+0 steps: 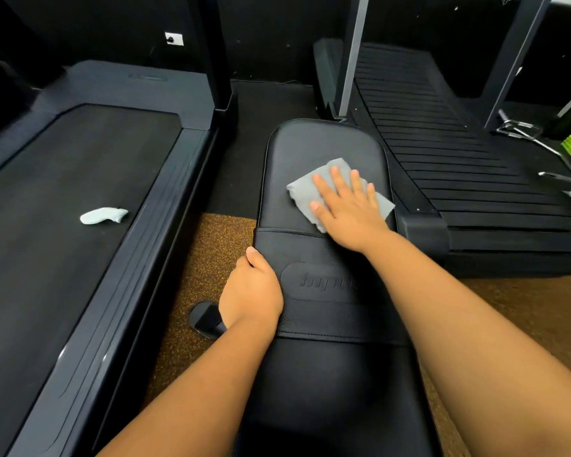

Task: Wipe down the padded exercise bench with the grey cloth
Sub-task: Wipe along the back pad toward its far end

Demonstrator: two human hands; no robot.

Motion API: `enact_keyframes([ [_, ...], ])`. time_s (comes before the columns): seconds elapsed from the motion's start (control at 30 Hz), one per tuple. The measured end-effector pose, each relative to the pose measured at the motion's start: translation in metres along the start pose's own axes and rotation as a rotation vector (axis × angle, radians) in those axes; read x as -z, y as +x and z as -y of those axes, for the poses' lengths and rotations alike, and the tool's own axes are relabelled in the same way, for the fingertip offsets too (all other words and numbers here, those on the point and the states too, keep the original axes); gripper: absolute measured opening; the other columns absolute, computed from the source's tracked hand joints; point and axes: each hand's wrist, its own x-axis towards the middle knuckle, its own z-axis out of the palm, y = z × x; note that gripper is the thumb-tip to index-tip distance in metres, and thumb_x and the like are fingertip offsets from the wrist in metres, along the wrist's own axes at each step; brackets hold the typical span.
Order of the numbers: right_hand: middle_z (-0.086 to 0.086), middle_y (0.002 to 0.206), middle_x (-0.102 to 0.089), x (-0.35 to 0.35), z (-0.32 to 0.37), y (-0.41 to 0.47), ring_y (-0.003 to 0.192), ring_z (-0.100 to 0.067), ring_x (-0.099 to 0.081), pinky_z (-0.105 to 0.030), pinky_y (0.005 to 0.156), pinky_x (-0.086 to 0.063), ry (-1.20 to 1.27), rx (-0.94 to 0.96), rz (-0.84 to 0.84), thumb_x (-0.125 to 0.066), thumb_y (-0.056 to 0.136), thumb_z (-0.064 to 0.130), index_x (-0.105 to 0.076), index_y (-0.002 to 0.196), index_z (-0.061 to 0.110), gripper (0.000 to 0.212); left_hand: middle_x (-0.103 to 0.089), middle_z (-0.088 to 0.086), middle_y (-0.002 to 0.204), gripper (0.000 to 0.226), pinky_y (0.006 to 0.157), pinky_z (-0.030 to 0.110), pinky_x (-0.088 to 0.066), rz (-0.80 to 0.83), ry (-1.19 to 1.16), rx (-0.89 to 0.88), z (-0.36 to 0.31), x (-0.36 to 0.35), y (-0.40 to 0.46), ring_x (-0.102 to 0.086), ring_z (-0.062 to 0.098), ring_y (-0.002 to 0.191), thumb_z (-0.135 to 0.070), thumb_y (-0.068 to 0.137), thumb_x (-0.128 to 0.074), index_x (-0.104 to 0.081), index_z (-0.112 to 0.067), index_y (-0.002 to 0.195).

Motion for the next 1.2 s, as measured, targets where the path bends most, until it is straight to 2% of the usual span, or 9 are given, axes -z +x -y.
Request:
enact_keyframes([
  [0.1,0.003,0.165,0.011,0.004,-0.014,0.01,0.15,-0.03,0.015,-0.052,0.118,0.01,0.03,-0.124,-0.022,-0.021,0.102,0.053,-0.004,0.155,0.04,0.057,-0.066,0.011,0.113,0.062,0.084,0.038,-0.042,-0.012,0.0,-0.008,0.001,-0.001,0.0,-0.06,0.032,0.103,-0.045,0.102,-0.009,-0.06,-0.012,0.117],
  [0.23,0.001,0.164,0.013,0.001,0.014,0.018,0.149,-0.034,0.017,-0.059,0.117,0.011,0.024,-0.257,-0.025,-0.018,0.102,0.051,-0.001,0.156,0.037,0.058,-0.066,0.012,0.114,0.063,0.085,0.04,-0.042,-0.013,0.012,-0.006,0.002,-0.002,0.0,-0.059,0.033,0.105,-0.045,0.102,-0.009,-0.059,-0.011,0.119],
  [0.43,0.001,0.164,0.014,-0.015,0.087,0.001,0.148,-0.033,0.018,-0.06,0.116,0.011,0.025,0.035,0.004,-0.022,0.103,0.048,-0.003,0.155,0.037,0.057,-0.062,0.016,0.123,0.06,0.091,0.04,-0.04,0.018,0.021,-0.01,-0.001,0.001,0.0,-0.056,0.035,0.113,-0.042,0.103,-0.01,-0.057,-0.008,0.122],
  [0.57,0.004,0.164,0.014,-0.009,0.054,0.0,0.149,-0.03,0.017,-0.055,0.118,0.012,0.034,0.06,0.025,-0.021,0.103,0.048,-0.002,0.155,0.04,0.056,-0.063,0.015,0.122,0.061,0.085,0.038,-0.038,0.008,0.019,0.001,-0.001,0.001,0.0,-0.056,0.035,0.113,-0.043,0.103,-0.011,-0.057,-0.009,0.124],
  [0.73,0.001,0.164,0.013,-0.003,-0.017,-0.017,0.15,-0.032,0.014,-0.053,0.119,0.007,0.036,-0.159,-0.029,-0.021,0.104,0.045,-0.002,0.156,0.037,0.056,-0.064,0.013,0.118,0.062,0.086,0.039,-0.039,-0.004,0.014,-0.001,0.001,-0.001,0.0,-0.057,0.034,0.109,-0.044,0.103,-0.009,-0.059,-0.011,0.12],
  [0.9,0.001,0.164,0.014,-0.004,-0.008,-0.015,0.149,-0.032,0.017,-0.059,0.118,0.008,0.043,-0.26,-0.027,-0.018,0.104,0.045,0.001,0.156,0.036,0.056,-0.065,0.013,0.117,0.063,0.088,0.039,-0.04,-0.01,0.022,-0.012,0.001,-0.001,-0.001,-0.057,0.033,0.109,-0.043,0.103,-0.009,-0.059,-0.009,0.12],
  [1.1,0.004,0.164,0.012,-0.015,0.053,-0.035,0.149,-0.03,0.017,-0.059,0.117,0.011,0.053,0.075,0.021,-0.021,0.104,0.045,-0.003,0.155,0.039,0.054,-0.062,0.015,0.123,0.062,0.091,0.041,-0.04,0.015,0.035,-0.012,-0.002,0.001,-0.001,-0.056,0.035,0.113,-0.04,0.103,-0.008,-0.056,-0.008,0.125],
  [1.2,0.008,0.165,0.006,-0.025,0.057,-0.051,0.151,-0.026,0.011,-0.054,0.119,0.008,0.057,0.122,-0.046,-0.022,0.105,0.042,-0.008,0.155,0.041,0.052,-0.061,0.014,0.124,0.061,0.091,0.041,-0.04,0.03,0.025,-0.018,-0.003,0.001,-0.002,-0.056,0.034,0.113,-0.038,0.103,-0.008,-0.055,-0.007,0.127],
])
